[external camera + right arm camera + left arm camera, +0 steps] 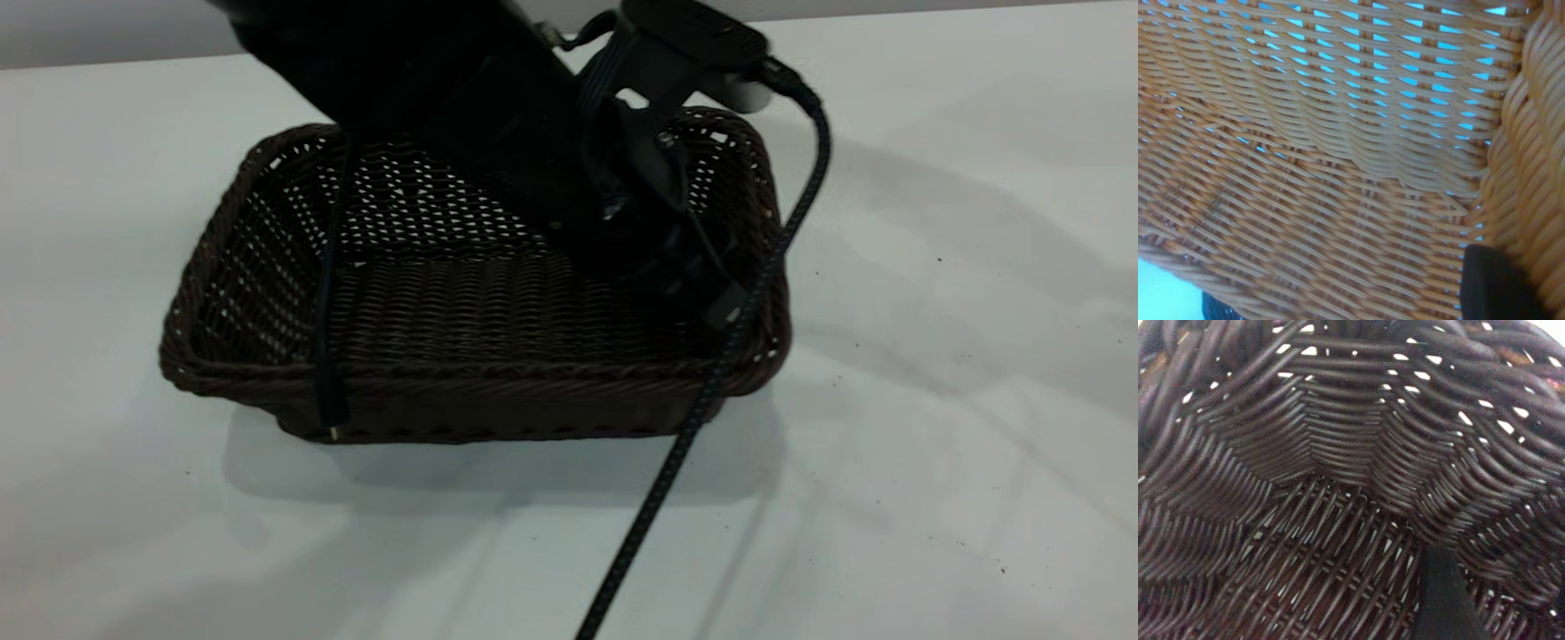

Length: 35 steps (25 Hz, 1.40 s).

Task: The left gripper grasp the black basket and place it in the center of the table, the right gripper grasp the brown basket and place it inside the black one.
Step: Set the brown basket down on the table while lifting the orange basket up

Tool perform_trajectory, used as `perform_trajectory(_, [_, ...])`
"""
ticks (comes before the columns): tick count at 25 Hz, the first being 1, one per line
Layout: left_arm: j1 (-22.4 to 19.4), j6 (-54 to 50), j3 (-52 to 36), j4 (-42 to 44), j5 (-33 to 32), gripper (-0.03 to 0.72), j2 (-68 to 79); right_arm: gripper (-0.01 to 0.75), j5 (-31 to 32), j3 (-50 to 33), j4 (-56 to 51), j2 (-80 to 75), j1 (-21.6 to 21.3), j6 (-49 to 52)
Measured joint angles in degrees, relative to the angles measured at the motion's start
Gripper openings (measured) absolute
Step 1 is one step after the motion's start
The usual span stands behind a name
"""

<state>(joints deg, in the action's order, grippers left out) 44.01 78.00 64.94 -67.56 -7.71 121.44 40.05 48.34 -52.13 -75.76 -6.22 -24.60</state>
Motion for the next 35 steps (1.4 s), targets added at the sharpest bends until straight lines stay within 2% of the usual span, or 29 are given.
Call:
perform_trajectory(22, [0.3, 0.2, 1.7, 0.2, 2.9, 0.363, 0.8, 0.099, 1.4, 0.0, 0.1, 0.0, 0.0, 0.0])
perform_trajectory(35, [0.3, 0.2, 2.4, 0.6, -1.0, 0.363, 1.4, 0.099, 2.1, 0.0, 0.1, 0.0, 0.0, -0.2])
